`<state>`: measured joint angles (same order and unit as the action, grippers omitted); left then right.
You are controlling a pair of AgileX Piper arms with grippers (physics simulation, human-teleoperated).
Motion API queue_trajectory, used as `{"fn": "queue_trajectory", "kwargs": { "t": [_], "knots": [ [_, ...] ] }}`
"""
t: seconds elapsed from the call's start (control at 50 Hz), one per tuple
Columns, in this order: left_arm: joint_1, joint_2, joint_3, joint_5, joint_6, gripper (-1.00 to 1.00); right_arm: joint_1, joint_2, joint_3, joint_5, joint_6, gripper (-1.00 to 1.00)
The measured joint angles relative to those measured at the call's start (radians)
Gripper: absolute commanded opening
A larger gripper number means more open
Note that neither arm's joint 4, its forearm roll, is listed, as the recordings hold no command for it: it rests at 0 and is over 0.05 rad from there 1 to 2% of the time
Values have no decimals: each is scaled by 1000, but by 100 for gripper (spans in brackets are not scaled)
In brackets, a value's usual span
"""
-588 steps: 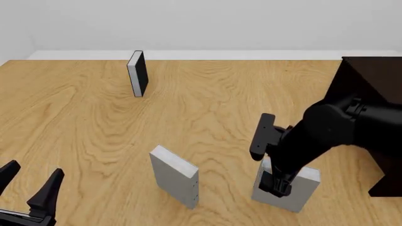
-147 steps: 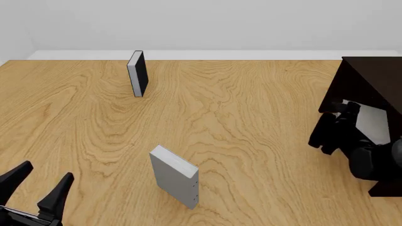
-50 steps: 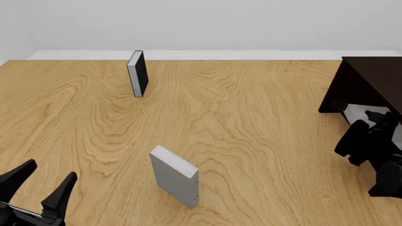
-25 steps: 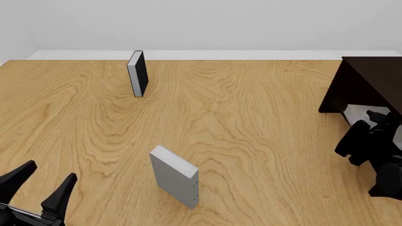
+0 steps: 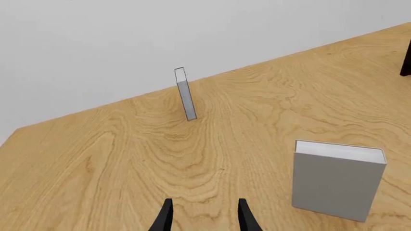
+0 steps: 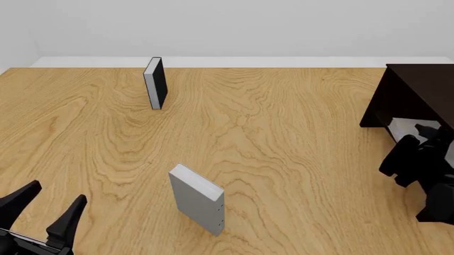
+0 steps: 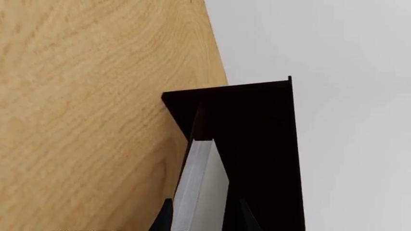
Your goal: Pick up the book on the right and place it on the cabinet shelf.
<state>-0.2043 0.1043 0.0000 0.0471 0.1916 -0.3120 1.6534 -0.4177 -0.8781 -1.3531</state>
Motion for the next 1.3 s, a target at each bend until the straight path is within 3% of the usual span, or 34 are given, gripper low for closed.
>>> {"fn": "queue_trajectory", "kwargs": {
  "t": [0.22,0.9,1.3],
  "knots": [
    [-2,-1,0,0,4,100,17,-20,-3,43,4,100],
    [-2,-28,0,24,2,100,173,12,-90,88,14,100],
    [4,-35,0,30,2,100,271,-173,-163,295,89,100]
  ]
}}
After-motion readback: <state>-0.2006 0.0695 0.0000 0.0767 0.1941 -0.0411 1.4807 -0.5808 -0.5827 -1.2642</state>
